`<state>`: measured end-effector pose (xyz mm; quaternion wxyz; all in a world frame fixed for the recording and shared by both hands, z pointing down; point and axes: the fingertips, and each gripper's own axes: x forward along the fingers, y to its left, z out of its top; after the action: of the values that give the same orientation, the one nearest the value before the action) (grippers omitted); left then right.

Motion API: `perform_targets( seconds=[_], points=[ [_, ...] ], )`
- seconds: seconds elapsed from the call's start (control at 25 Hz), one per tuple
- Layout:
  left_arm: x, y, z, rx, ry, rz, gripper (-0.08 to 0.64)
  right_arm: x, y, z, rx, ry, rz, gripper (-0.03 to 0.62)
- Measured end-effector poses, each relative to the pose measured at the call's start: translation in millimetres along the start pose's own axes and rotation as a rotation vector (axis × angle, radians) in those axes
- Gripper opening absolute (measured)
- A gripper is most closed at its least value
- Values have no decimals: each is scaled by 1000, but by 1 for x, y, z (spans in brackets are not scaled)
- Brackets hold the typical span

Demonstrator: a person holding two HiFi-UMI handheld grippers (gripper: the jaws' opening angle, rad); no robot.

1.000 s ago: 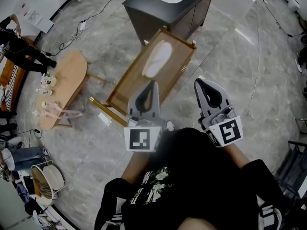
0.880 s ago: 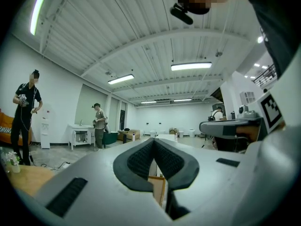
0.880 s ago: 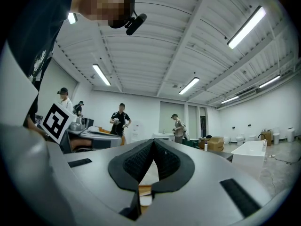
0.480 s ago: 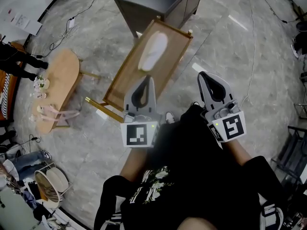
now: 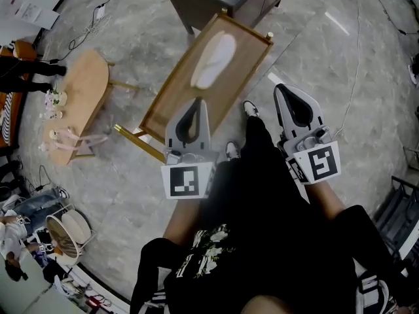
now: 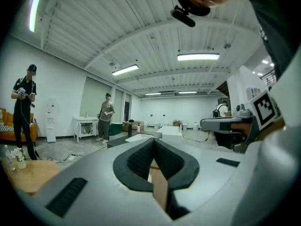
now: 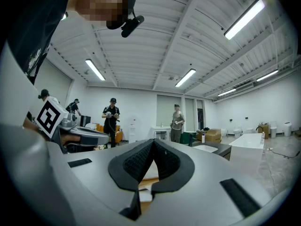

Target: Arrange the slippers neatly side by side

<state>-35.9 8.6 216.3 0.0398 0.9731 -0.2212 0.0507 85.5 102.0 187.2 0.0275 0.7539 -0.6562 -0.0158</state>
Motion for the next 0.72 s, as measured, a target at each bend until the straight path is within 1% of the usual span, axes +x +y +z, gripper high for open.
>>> perform_targets(
  seconds=[0.16,0.36,0.48,0.64,0.72],
  points=[
    [22,1,3,40,13,18,0,27,-13,-8,11,18,45,-3],
    [52,5,2,20,46,70,1,61,-28,-11,11,27,135,-3],
    [73,11,7,22,46,102,0,82,-43,-13,21,38,169,-3],
    [107,16,10,-7,39,141,0,107,-71,-16,7,54,211,-3],
    [122,17,14,-8,38,160,2,118,-84,-18,6,61,229,-3]
  ],
)
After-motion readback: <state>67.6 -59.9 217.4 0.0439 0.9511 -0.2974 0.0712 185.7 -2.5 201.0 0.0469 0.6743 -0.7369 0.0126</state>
